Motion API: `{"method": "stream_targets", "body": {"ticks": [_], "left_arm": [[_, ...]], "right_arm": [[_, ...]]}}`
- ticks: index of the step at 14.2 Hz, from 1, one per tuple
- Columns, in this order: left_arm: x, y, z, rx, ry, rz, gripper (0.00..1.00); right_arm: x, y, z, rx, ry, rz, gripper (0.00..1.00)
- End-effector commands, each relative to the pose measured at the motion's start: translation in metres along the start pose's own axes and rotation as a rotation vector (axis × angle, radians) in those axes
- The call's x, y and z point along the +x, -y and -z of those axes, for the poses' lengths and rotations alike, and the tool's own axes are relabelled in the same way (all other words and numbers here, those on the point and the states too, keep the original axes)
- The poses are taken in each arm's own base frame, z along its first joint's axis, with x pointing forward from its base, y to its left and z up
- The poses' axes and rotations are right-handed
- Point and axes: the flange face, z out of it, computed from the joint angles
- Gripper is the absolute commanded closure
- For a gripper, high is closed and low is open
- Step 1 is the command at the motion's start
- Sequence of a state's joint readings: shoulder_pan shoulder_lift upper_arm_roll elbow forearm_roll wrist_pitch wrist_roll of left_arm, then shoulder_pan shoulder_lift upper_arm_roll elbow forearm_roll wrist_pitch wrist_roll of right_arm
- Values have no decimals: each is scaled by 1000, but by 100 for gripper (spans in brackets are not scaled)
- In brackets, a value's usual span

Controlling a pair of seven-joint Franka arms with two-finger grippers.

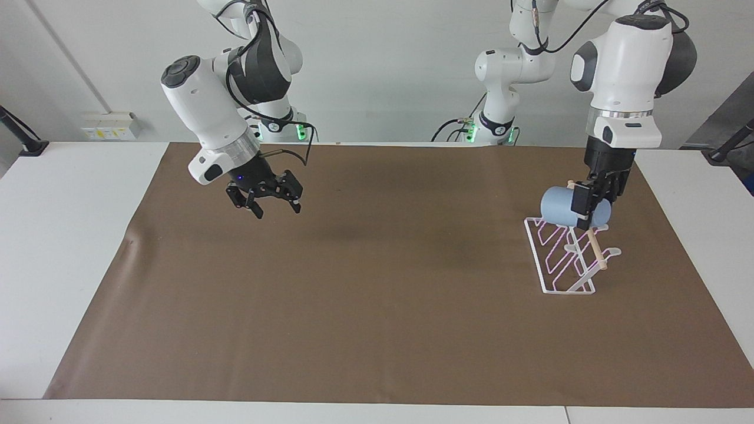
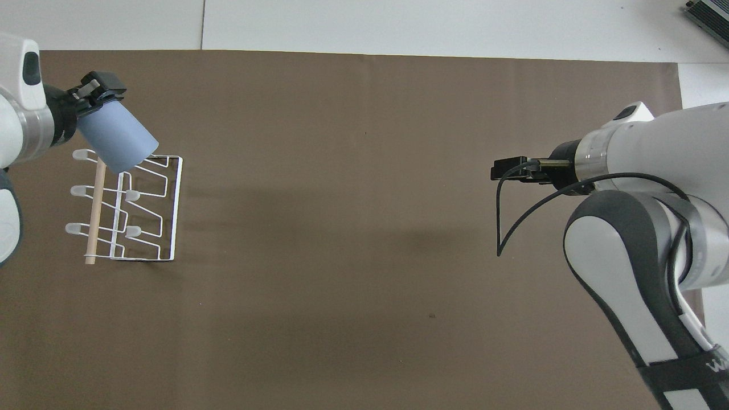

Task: Hang cup on cup holder
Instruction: 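Carry the cup above the rack with the left gripper while the right gripper retracts, then lower the cup onto the rack hook with the left gripper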

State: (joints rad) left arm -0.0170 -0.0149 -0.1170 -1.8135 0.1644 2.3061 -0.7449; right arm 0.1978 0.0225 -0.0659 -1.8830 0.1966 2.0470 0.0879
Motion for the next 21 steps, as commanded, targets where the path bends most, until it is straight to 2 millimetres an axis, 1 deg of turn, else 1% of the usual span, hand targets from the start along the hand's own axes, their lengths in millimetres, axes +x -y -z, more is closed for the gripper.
{"method": "stream_targets", "body": {"ticks": [1, 3, 4, 5, 7, 9, 10, 11, 12, 14, 15, 16, 17, 18, 19, 21], "left_arm": [[18, 3, -4, -17, -67, -20, 100], [18, 1, -13, -36, -83, -27, 100], [15, 2, -27, -36, -76, -30, 100], [15, 2, -33, -38, -76, -37, 100], [12, 1, -55, -37, -62, -60, 100], [6, 5, -68, -38, -59, -92, 100], [0, 10, -76, -26, -43, -121, 100], [-4, 14, -80, -22, -38, -132, 100], [-5, 17, -84, -25, -44, -128, 100], [-9, 26, -93, -21, -43, -138, 100], [-9, 31, -96, -16, -42, -145, 100], [-10, 34, -96, -14, -41, -154, 100], [-8, 36, -97, -10, -42, -153, 100], [-8, 37, -97, -9, -41, -157, 100], [-6, 41, -98, -2, -45, -156, 100], [-10, 45, -101, -4, -58, -166, 100]], "right_arm": [[4, -18, 39, -119, 27, 12, 0], [6, -36, 67, -188, 50, 4, 0], [6, -40, 82, -220, 58, 6, 0], [4, -48, 100, -232, 55, -5, 0], [-1, -58, 127, -234, 48, -25, 0], [-4, -69, 157, -239, 49, -45, 0], [-4, -70, 168, -240, 60, -52, 0], [-6, -77, 176, -241, 75, -67, 0], [-6, -84, 173, -232, 88, -82, 0], [-11, -85, 162, -227, 107, -82, 0], [-12, -84, 161, -227, 113, -83, 0], [-17, -85, 160, -226, 119, -82, 0], [-22, -87, 152, -229, 137, -85, 0], [-27, -91, 150, -238, 144, -88, 0], [-28, -91, 149, -241, 147, -87, 0], [-28, -89, 150, -241, 141, -84, 0]]}}
